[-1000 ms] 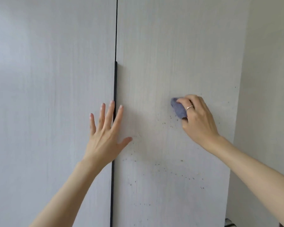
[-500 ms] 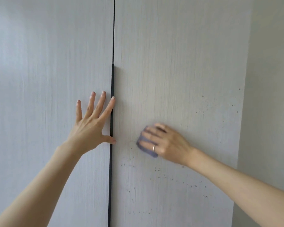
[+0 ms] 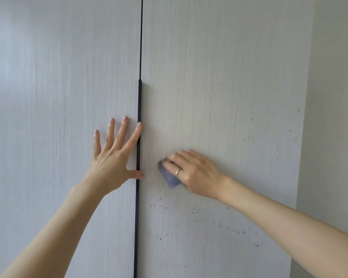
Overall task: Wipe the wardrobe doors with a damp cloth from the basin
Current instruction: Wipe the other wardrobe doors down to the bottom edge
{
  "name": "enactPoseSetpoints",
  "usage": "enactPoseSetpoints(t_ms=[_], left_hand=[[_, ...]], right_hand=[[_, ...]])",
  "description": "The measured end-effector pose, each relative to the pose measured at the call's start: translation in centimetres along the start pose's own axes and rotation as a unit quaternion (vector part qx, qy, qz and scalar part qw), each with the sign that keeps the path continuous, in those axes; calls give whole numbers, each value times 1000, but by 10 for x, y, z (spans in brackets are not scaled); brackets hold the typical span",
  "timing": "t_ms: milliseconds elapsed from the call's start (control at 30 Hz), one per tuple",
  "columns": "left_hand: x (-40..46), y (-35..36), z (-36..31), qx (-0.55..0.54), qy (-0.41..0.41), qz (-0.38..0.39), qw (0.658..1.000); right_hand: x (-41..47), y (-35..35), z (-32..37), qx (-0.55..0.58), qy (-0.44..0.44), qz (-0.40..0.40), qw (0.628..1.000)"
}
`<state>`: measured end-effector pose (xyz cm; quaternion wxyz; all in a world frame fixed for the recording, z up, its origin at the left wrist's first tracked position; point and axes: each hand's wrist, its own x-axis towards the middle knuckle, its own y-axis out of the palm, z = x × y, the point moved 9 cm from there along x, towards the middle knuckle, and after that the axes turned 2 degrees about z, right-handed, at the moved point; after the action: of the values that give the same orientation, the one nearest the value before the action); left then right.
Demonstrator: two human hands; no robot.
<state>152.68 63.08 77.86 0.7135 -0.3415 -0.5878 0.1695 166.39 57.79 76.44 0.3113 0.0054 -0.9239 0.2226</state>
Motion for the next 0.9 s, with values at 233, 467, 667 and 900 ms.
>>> enactPoseSetpoints(t_ms=[233, 467, 667, 900], left_hand=[[0, -1, -2, -1, -4, 0, 1000], [0, 0, -3, -9, -13, 11, 1000], [1, -2, 0, -16, -27, 9, 999], [-3, -1, 0, -33, -41, 9, 999]], right_hand=[[-6, -64, -144, 21, 410, -187, 892], [-50, 0, -17, -52, -39, 17, 998], [-88, -74, -174, -54, 373, -182, 908], [-103, -17, -56, -86, 46, -43, 994]])
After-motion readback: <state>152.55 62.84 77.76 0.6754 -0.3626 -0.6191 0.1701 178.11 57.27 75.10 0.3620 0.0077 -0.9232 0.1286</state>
